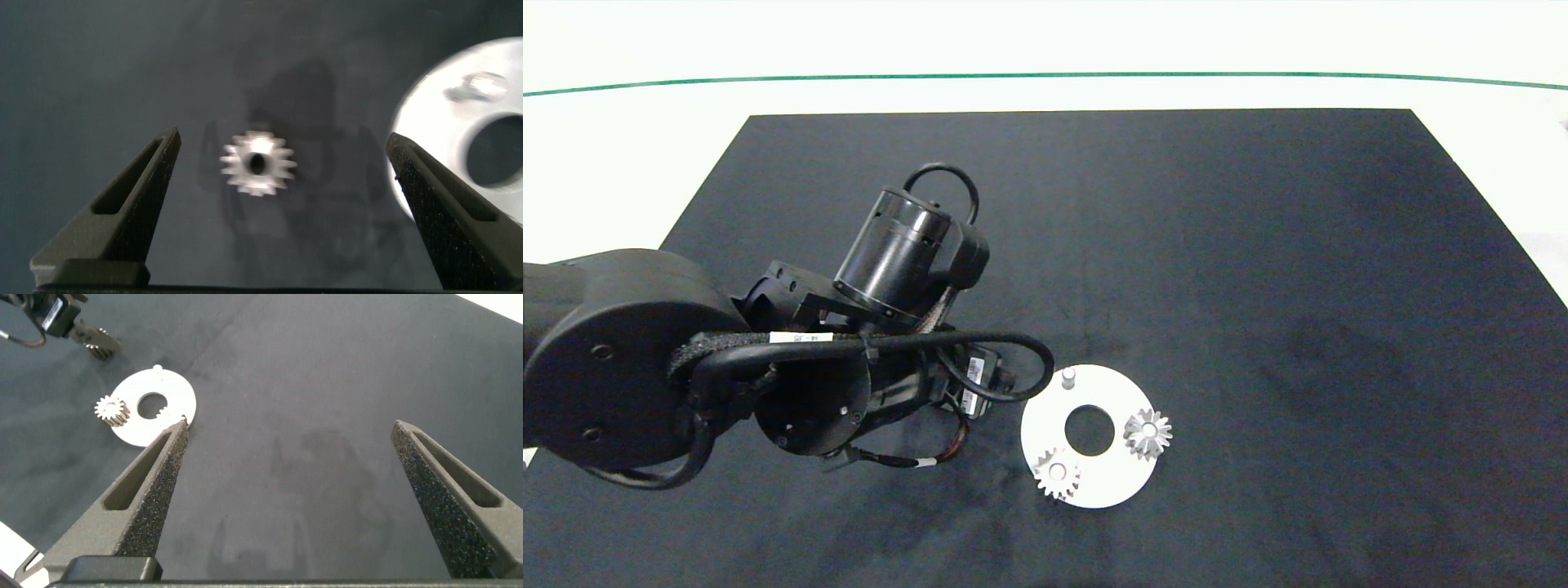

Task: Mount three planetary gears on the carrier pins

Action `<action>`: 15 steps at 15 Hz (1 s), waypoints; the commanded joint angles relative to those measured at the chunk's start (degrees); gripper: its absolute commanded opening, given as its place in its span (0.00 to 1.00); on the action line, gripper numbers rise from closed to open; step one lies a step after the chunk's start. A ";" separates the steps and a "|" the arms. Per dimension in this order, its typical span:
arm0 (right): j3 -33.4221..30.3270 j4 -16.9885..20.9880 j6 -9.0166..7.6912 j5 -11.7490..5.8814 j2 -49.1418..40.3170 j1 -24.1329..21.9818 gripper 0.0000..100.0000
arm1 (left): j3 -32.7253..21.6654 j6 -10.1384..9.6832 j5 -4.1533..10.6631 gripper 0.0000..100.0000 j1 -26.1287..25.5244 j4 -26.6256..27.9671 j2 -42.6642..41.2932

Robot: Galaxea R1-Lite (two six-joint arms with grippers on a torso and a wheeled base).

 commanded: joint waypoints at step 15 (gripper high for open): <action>0.27 0.11 -0.10 -0.10 -0.02 0.06 1.00 | 2.15 -5.66 -0.13 1.00 1.43 0.90 0.74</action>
